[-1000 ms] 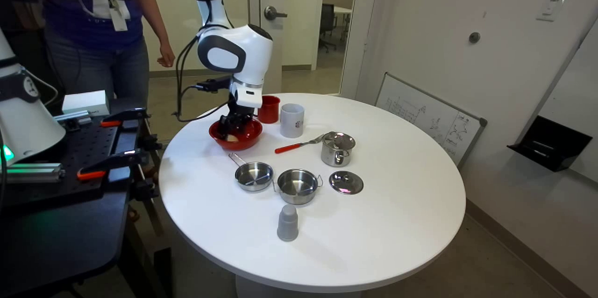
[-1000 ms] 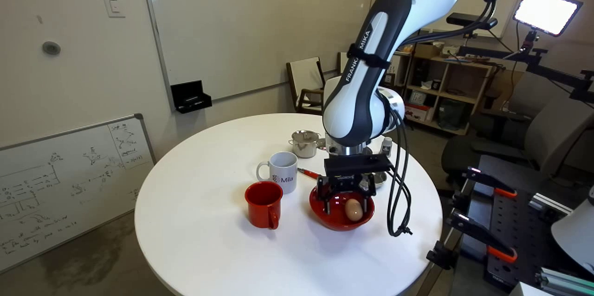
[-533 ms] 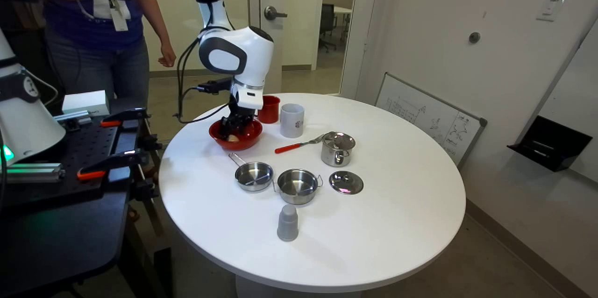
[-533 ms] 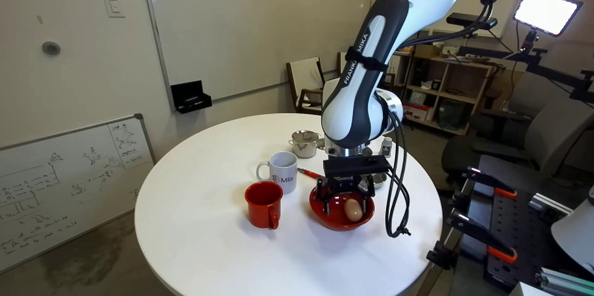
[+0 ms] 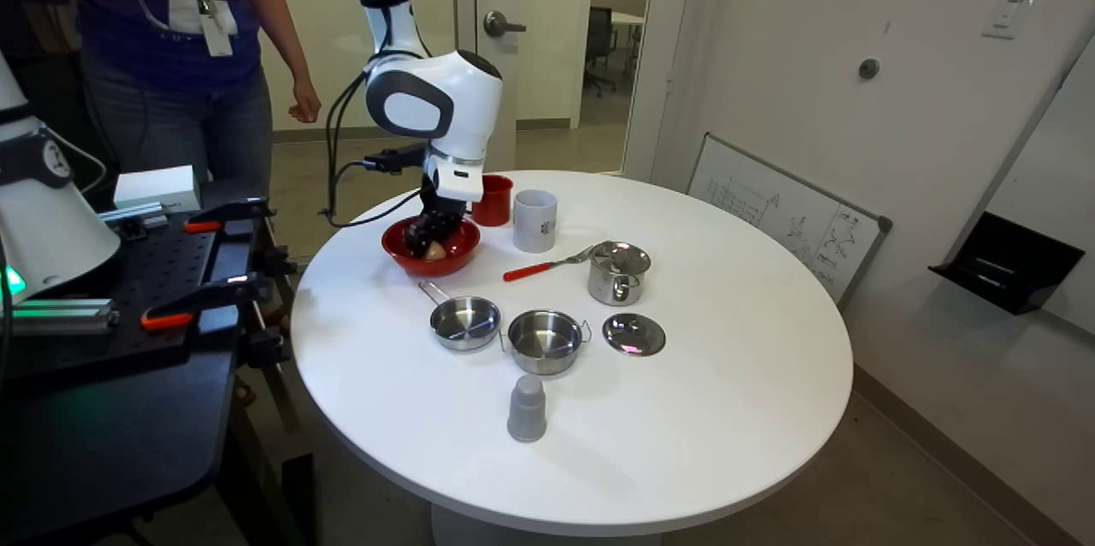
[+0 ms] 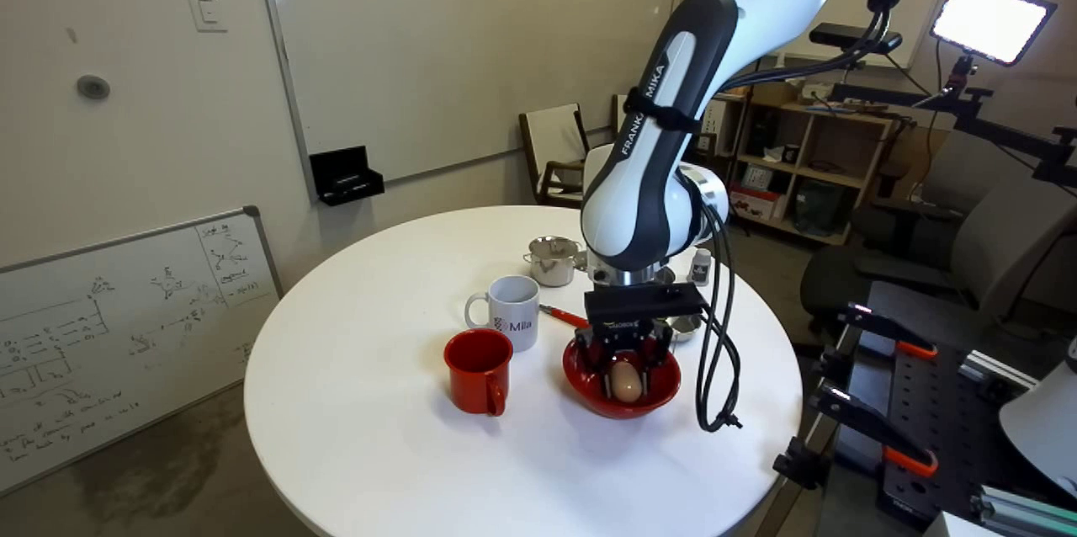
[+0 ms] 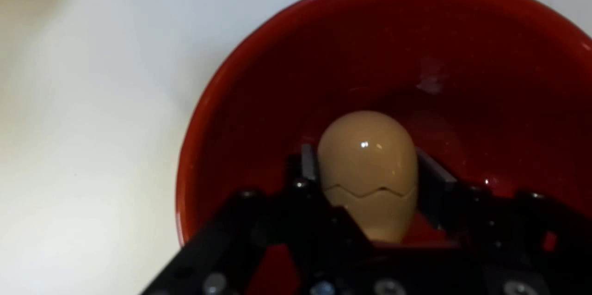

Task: Take the egg from the bowl and put it on the table

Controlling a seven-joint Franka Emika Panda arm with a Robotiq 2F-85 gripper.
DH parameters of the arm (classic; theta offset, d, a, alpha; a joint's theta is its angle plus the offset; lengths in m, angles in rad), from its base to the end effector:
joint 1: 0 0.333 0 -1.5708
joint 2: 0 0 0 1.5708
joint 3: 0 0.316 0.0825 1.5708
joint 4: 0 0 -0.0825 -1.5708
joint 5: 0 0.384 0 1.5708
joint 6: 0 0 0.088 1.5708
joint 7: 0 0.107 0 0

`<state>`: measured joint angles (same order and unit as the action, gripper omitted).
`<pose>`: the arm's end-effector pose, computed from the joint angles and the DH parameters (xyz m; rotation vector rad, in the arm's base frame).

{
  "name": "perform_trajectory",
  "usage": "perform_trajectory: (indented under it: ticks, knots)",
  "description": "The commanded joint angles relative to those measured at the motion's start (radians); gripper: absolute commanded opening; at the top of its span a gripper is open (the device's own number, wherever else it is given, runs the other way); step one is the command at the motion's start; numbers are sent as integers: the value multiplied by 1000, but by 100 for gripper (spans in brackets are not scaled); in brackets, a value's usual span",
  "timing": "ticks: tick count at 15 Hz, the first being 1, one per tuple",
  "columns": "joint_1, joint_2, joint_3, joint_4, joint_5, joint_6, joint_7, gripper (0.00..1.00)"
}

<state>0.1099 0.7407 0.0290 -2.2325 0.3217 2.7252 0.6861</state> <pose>0.4737 0.0569 0.0201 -2.8234 1.3003 0.4250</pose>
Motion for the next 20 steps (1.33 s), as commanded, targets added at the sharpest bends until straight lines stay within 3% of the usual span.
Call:
perform_trajectory:
  ticks: [1, 2, 3, 4, 8, 14, 20]
  knots:
    - [22, 9, -14, 14, 8, -2, -5, 36]
    - [23, 9, -15, 15, 7, -3, -5, 37]
    - [24, 8, -15, 15, 7, -4, -5, 26]
    - [25, 9, -15, 15, 7, -4, -5, 23]
    - [44, -30, -21, -11, 0, 6, 1, 23]
    - [130, -139, -69, -64, -50, 7, 23, 23]
    - [223, -239, -202, -96, -201, -31, 115, 23]
